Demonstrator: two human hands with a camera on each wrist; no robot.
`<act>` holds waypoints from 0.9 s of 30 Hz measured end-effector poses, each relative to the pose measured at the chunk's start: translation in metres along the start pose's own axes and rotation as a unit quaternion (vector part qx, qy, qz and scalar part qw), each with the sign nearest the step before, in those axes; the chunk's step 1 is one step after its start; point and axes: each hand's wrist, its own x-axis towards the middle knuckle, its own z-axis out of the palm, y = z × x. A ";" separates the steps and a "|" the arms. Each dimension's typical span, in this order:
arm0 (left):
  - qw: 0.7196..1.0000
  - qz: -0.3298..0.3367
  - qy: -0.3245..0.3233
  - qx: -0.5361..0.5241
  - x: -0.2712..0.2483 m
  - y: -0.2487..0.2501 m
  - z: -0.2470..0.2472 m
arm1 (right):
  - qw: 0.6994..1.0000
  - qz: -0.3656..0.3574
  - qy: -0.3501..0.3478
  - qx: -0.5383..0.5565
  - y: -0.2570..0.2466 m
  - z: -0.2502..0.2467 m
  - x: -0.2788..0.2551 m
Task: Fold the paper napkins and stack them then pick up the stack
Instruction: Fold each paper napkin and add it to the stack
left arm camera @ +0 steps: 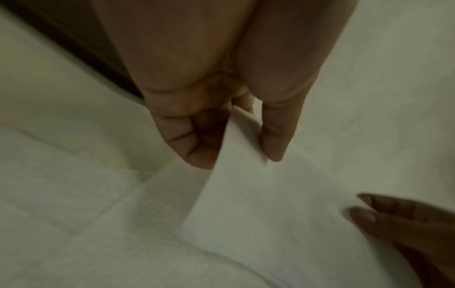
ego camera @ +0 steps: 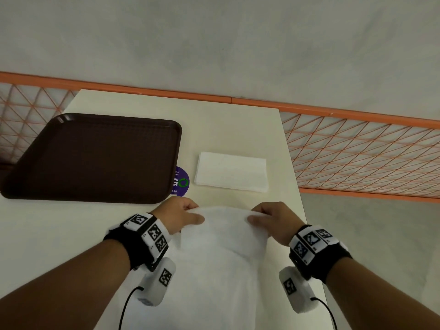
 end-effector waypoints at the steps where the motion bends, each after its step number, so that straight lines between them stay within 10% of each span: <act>1: 0.999 -0.015 0.001 -0.038 0.004 0.000 -0.001 | 0.999 0.012 0.012 0.029 0.002 -0.004 0.005; 11: 0.984 0.034 0.147 -0.093 0.071 0.054 -0.020 | 0.973 0.055 0.151 0.168 -0.012 -0.045 0.074; 27: 0.956 -0.001 0.285 0.071 0.148 0.052 -0.018 | 0.973 0.076 0.216 -0.023 0.005 -0.058 0.160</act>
